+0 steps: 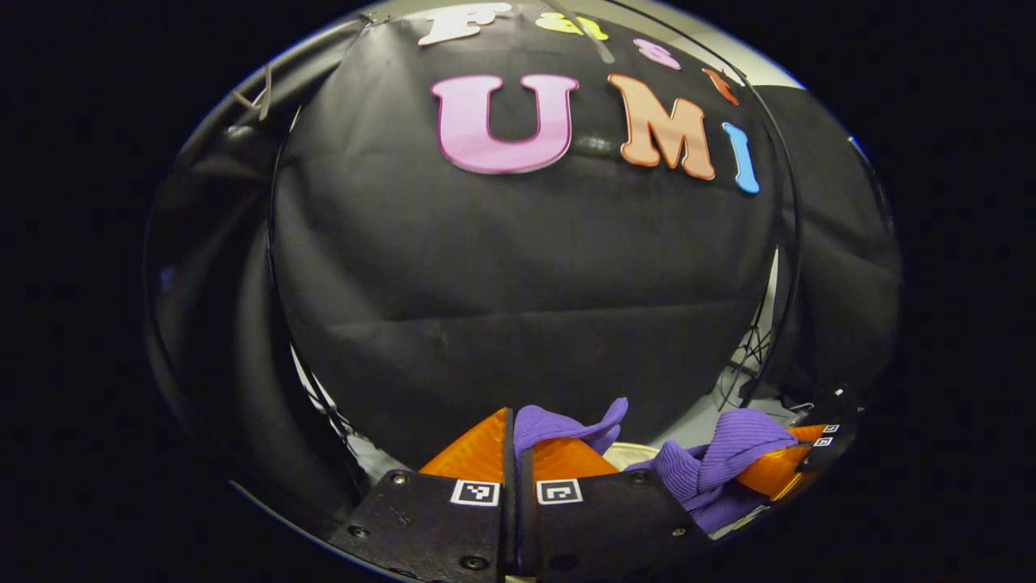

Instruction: Grasp the clothes on the hanger with both hands and then place them into the laundry hamper below.

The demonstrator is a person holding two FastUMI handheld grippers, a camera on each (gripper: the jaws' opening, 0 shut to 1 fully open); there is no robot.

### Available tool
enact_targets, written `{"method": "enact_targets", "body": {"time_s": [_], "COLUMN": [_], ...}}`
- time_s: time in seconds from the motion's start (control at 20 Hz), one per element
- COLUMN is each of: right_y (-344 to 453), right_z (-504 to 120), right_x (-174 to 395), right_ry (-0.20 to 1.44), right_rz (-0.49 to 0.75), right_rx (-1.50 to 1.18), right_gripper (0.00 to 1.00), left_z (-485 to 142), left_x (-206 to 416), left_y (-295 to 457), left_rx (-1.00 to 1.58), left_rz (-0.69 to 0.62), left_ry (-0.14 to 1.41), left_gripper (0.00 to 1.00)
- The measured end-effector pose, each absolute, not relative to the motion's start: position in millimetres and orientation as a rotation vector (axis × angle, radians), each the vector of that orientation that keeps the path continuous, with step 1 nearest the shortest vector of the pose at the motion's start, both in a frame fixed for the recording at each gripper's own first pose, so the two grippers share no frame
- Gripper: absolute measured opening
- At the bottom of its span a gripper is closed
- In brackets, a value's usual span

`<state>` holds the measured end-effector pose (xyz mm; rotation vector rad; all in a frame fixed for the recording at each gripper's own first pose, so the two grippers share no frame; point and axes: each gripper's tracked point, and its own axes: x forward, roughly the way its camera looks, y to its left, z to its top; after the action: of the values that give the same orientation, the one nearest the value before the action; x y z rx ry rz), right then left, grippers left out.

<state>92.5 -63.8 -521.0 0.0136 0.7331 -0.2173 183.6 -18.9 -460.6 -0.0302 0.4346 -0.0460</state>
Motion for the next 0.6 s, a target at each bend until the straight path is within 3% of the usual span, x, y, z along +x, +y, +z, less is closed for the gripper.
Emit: {"method": "enact_targets", "body": {"time_s": [0.05,0.25,0.5,0.6], "right_y": [-63.9,-65.6,-77.1,-83.1], "right_z": [-531.4,-565.6,-611.0,-627.1], "right_x": [90.6,80.7,59.2,47.8], "right_ry": [0.748,0.827,0.954,1.013], "right_rz": [-0.219,-0.239,-0.263,-0.251], "right_rx": [0.016,0.018,-0.002,-0.031], "right_gripper": [0.02,0.04,0.07,0.66], "left_z": [-471.8,-517.9,-586.3,-612.1], "left_x": [181.8,171.7,140.8,119.4], "left_y": [-16.6,-15.5,-40.1,-42.5], "left_rx": [-0.021,0.013,0.028,0.037], "left_rz": [-0.046,-0.063,-0.194,-0.224], "left_ry": [0.457,0.560,0.782,0.905], "left_gripper": [0.06,0.06,0.09,0.42]}}
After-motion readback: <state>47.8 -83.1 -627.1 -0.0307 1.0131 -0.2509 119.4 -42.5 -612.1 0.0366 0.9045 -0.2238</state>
